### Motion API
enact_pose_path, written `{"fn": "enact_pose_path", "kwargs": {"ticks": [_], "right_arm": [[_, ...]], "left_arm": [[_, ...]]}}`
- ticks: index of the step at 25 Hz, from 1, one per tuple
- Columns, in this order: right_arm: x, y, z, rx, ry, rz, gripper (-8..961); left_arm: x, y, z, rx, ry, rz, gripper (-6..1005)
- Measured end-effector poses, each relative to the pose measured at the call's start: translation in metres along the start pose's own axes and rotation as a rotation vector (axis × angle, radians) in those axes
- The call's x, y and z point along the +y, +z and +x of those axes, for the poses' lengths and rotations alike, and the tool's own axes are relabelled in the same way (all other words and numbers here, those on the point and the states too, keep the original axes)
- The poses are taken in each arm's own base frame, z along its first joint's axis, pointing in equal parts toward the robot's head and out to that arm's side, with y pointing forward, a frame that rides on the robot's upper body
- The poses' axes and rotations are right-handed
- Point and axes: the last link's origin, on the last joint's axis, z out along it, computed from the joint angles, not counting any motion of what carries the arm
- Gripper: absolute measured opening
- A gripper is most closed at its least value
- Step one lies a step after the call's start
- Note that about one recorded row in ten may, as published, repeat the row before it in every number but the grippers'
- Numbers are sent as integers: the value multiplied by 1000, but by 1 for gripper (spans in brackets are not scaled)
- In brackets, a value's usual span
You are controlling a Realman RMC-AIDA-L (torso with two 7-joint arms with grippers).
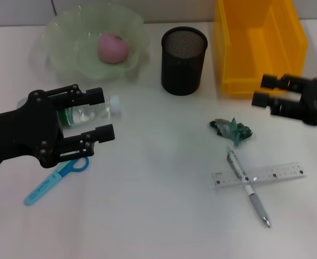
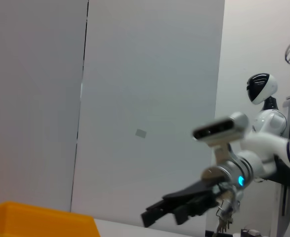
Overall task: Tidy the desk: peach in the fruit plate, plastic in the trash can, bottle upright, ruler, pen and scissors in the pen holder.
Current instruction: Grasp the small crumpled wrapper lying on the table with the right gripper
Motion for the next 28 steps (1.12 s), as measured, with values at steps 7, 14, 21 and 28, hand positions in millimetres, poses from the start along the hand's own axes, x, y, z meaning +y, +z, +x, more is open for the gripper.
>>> {"fn": "enact_pose_path", "kwargs": {"ticks": [7, 14, 21, 28], "right_arm": [[-12, 8, -52, 317, 8, 166, 703], [-13, 24, -93, 540, 31, 306, 703], [-13, 50, -100, 754, 25, 380, 703], [-9, 81, -85, 857, 16, 357, 703]], "left_arm": [[0, 0, 0, 0, -1, 2, 680], [-2, 1, 0, -2, 2, 8, 679], [-4, 5, -1, -20, -2, -4, 679], [-5, 6, -3, -17, -8, -1, 680]]}}
